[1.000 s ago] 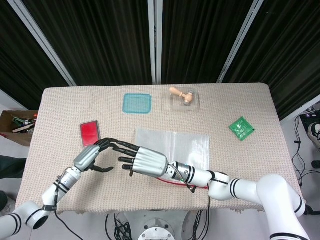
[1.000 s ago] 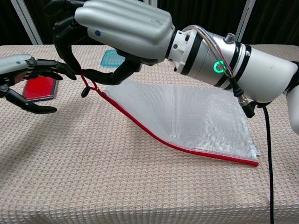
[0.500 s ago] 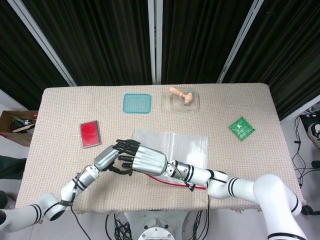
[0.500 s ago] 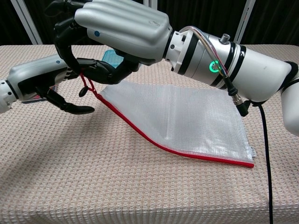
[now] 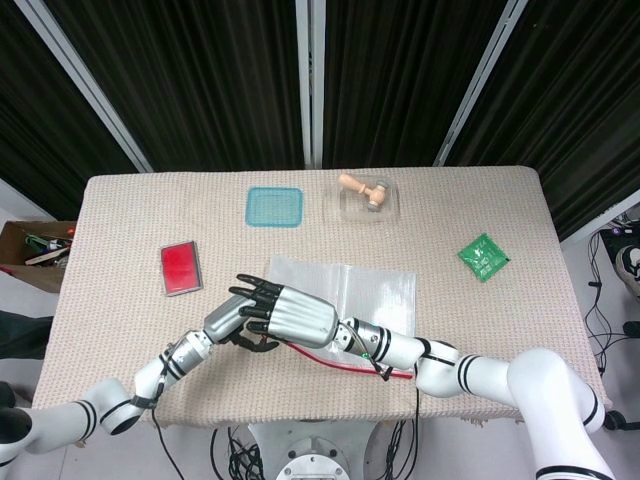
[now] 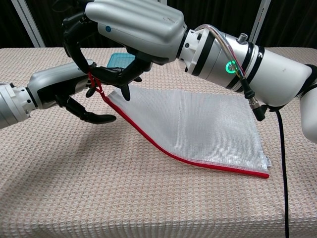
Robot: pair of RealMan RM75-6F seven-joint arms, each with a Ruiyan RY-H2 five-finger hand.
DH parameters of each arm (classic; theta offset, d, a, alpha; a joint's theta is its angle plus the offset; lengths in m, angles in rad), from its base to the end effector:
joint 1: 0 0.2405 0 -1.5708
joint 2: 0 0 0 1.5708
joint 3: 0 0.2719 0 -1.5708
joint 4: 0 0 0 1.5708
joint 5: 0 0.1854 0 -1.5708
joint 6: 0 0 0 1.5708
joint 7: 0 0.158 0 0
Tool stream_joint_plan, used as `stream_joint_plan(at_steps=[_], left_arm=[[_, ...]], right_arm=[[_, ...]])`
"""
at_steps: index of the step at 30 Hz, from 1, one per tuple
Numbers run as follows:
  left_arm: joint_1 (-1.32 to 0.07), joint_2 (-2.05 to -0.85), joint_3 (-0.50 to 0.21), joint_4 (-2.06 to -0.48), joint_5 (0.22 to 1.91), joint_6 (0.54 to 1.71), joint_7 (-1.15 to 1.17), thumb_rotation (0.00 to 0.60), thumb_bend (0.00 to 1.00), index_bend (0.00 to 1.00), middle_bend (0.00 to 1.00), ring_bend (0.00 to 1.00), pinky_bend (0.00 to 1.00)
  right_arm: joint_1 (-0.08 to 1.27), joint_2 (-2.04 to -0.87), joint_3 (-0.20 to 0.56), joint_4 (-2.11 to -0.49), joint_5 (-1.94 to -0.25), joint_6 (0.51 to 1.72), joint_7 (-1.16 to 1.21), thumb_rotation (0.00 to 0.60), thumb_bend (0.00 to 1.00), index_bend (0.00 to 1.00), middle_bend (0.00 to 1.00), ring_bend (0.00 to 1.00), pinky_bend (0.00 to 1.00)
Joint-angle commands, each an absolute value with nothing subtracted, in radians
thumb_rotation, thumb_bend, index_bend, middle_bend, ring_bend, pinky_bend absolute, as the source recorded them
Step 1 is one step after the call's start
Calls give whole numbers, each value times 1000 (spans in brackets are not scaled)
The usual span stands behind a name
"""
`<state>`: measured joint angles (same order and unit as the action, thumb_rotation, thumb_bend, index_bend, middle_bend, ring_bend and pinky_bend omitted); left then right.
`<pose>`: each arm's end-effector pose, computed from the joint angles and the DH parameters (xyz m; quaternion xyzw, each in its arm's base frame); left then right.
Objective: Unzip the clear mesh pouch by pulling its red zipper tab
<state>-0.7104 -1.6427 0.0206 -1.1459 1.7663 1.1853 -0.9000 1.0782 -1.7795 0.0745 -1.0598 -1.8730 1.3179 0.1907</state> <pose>-0.1589 0.3197 -0.0215 -0.6650 -0.5240 -0.5263 0.0787 0.0046 -0.3337 -0.0329 0.7898 -0.0668 0.5958 0.1297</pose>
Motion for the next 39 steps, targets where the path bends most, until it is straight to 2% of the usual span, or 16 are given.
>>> stream_joint_plan(at_steps=[1,14,26,39], left_arm=[[-708,-1648,27,-1139,1761,1210,-931,600,251,446,124,83,128],[-719,-1682,46,-1097,1742,1218,-928,600,273,492,124,83,129],[-712,-1708,59,-1073,1714,1224,-1004,600,438,628,177,83,129],[-674,-1706,74,-1063,1683,1257,-1156,600,447,639,186,83,129]], right_arm=[[1078,-1782,72,-1055,-1872,1321,196,600,505,982,332,67,0],[1083,-1795,72,-1034,-1862,1329,216,600,504,981,332,67,0],[1070,-1801,62,-1022,-1863,1354,219,600,504,981,332,66,0],[1021,-1825,35,-1007,-1890,1416,110,600,515,980,324,52,0]])
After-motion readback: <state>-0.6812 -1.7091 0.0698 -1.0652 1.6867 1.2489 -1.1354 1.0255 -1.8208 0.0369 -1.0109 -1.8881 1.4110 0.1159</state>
